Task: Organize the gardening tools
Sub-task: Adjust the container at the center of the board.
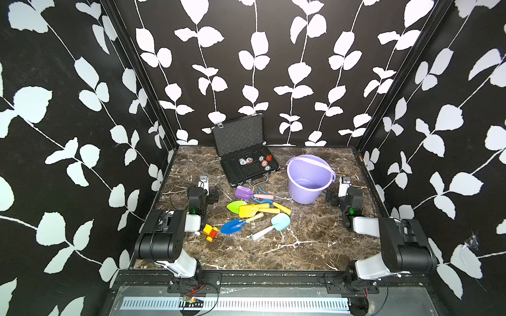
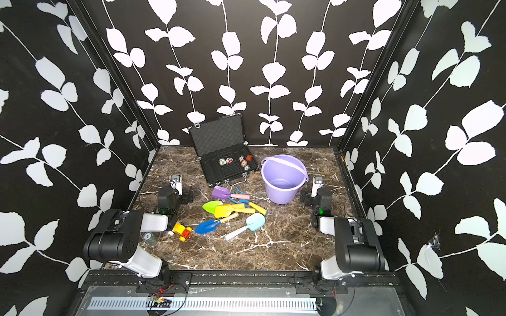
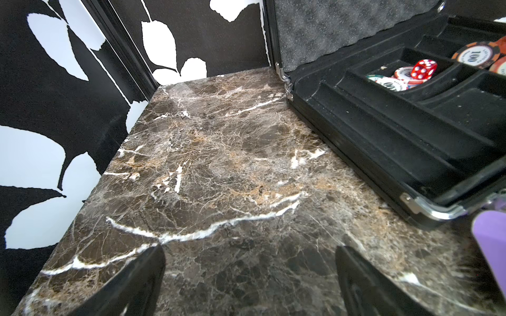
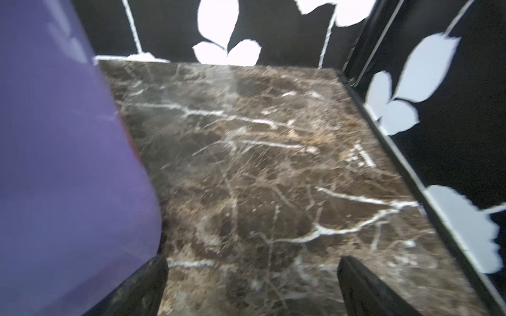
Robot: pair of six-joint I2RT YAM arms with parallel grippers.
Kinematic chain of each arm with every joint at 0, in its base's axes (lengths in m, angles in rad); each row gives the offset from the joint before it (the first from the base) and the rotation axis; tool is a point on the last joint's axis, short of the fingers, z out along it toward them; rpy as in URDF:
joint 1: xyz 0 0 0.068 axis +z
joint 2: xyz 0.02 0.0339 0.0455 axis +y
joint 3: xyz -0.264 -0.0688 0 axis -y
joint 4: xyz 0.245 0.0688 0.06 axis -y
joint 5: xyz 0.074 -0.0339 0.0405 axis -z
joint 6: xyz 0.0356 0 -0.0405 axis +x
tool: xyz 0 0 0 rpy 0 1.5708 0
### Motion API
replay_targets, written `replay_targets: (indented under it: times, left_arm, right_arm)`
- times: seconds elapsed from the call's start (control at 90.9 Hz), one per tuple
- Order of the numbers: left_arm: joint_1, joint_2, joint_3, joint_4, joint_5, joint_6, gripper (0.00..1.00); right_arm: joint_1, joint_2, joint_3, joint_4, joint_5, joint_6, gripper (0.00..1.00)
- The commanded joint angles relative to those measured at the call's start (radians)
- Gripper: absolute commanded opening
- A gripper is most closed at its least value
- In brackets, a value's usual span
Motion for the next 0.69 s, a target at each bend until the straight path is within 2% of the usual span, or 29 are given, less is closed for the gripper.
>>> replay_targets:
  times: [0.0,0.22,0.308,0.44,0.572,0.682]
  left_arm:
    - [0.000,-0.007,-0.002,0.022,0.006,-0.009,0.99]
    - [0.000,-0.039,-0.001,0.000,0.026,0.001,0.99]
    - [0.000,-0.100,0.005,-0.074,0.020,-0.001,0.99]
    - [-0.002,-0.228,0.068,-0.323,0.032,-0.037,0.99]
    - [-0.008,-0.328,0.090,-0.414,0.086,-0.117,0.99]
    - [-0.051,-0.385,0.126,-0.543,0.112,-0.158,0.99]
  right_arm:
    - [0.006,-0.094,0.044,-0.119,0.136,0.053,0.99]
    - [0.009,-0.294,0.198,-0.548,0.343,0.192,0.99]
    - [0.012,-0.386,0.241,-0.692,0.368,0.219,0.99]
    - [0.019,-0.534,0.326,-0.932,0.333,0.270,0.99]
    - [0.040,-0.643,0.420,-1.166,0.278,0.315,0.99]
    - [0.063,-0.703,0.478,-1.316,0.191,0.340,0.90]
